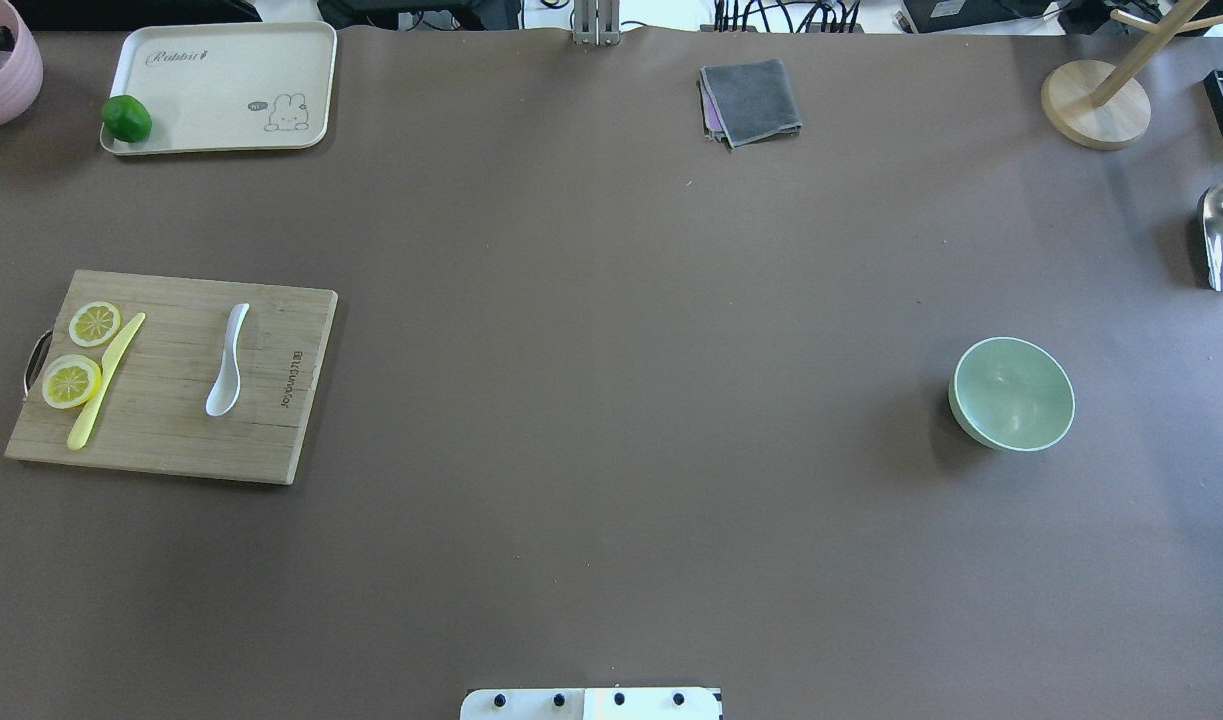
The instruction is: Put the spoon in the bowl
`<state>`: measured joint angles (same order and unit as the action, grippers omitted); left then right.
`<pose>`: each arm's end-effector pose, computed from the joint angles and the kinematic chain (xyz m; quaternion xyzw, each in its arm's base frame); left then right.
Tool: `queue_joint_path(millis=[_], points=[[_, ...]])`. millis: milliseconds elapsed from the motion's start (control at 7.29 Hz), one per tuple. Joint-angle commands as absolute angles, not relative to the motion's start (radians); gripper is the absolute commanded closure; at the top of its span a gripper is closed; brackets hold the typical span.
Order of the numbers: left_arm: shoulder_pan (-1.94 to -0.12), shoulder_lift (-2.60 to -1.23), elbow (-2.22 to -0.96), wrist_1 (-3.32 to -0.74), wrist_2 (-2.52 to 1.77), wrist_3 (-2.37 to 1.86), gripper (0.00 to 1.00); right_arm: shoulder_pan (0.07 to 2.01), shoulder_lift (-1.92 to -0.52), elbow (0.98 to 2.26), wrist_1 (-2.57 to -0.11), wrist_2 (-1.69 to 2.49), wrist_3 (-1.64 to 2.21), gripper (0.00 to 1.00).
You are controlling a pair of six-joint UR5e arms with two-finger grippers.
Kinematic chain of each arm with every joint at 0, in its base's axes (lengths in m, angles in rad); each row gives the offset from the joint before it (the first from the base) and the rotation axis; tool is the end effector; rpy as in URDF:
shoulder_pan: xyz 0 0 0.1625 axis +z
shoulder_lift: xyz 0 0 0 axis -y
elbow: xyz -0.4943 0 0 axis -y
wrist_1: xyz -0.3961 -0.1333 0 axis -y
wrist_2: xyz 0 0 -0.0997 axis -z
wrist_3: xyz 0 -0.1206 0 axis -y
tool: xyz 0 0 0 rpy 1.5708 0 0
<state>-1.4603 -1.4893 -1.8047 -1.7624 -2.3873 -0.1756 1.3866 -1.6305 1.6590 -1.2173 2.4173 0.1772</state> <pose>0.0070 -0.4751 0.6391 0.0997 0.4095 0.0385 0.9060 -0.0473 -0.4884 0.6816 0.0978 -0.4278 -0.0811 0.8949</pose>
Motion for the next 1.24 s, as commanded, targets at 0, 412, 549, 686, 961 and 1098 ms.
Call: queue_joint_path(millis=[0,412,549,686,961,1098], points=[[-1.372,-1.496,-1.848,-1.782,-2.384,-0.34,0.03,1.255,-1.64,1.657,-1.028,2.41,0.372,0.02],[-1.322,-1.508,-1.859,-1.783,-2.381,-0.402,0.03,1.125,-1.64,1.661,-0.947,2.387,0.507,0.08],[-1.321,-1.509,-1.859,-1.784,-2.381,-0.403,0.03,1.097,-1.634,1.661,-0.946,2.375,0.538,0.09],[-1.31,-1.511,-1.859,-1.783,-2.379,-0.403,0.03,1.06,-1.626,1.66,-0.945,2.344,0.59,0.09],[-1.293,-1.529,-1.858,-1.782,-2.378,-0.449,0.03,1.016,-1.621,1.655,-0.945,2.332,0.594,0.11],[-1.286,-1.534,-1.852,-1.782,-2.378,-0.456,0.03,0.996,-1.621,1.655,-0.945,2.321,0.595,0.2]])
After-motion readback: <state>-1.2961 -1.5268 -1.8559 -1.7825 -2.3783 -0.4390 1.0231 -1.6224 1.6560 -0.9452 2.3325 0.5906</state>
